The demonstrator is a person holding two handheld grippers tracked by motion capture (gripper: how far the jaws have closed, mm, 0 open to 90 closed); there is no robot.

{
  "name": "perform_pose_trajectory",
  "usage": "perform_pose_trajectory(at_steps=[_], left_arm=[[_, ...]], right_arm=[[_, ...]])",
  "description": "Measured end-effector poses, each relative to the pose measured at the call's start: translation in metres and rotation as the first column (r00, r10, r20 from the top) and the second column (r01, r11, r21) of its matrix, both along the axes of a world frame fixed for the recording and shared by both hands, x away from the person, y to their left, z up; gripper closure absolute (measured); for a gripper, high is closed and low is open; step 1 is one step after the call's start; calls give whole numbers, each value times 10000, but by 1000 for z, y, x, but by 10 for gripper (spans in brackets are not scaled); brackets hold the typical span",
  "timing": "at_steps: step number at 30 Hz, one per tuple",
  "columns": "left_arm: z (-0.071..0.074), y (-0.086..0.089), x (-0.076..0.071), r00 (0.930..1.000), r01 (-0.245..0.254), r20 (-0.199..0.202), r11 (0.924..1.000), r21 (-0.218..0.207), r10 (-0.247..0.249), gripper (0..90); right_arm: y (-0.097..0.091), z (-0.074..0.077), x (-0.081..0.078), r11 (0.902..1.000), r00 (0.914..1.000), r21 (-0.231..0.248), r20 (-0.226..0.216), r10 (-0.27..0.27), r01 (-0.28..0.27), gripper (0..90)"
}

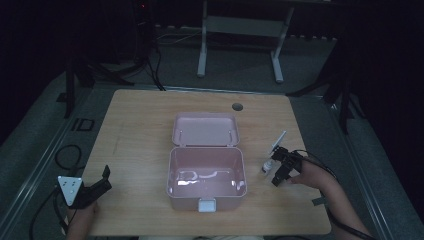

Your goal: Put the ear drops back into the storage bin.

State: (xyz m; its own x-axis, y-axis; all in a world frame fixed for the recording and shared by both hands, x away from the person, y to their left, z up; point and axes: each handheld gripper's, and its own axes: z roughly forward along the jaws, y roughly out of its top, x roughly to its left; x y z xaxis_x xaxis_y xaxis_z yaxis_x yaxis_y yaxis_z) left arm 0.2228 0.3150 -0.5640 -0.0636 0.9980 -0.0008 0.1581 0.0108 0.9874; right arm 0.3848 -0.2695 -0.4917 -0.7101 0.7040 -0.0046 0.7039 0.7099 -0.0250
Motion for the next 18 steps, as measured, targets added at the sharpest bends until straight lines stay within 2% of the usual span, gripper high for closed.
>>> perform_pose_trajectory(at_steps=[5, 10, 13, 15, 18], left_arm=[[0, 0, 0, 10000, 16, -12, 10000, 12, -16, 24], [0, 0, 0, 10000, 24, -14, 10000, 13, -24, 24], [0, 0, 0, 10000, 29, -6, 10000, 17, -29, 24], [0, 0, 0, 10000, 31, -6, 10000, 17, -31, 24], [0, 0, 0, 10000, 44, -14, 10000, 16, -44, 24]], right_arm=[[13, 1, 12, 9999, 10000, 164, -65, -3, 4, 110], [23, -3, 18, 9999, 9997, 59, -197, 142, -141, 144], [29, -3, 23, 9998, 9997, 30, -117, 196, -196, 225], [31, -3, 24, 9997, 9996, 27, -134, 235, -234, 229], [34, -5, 28, 9991, 9987, -180, -332, 380, -386, 336]])
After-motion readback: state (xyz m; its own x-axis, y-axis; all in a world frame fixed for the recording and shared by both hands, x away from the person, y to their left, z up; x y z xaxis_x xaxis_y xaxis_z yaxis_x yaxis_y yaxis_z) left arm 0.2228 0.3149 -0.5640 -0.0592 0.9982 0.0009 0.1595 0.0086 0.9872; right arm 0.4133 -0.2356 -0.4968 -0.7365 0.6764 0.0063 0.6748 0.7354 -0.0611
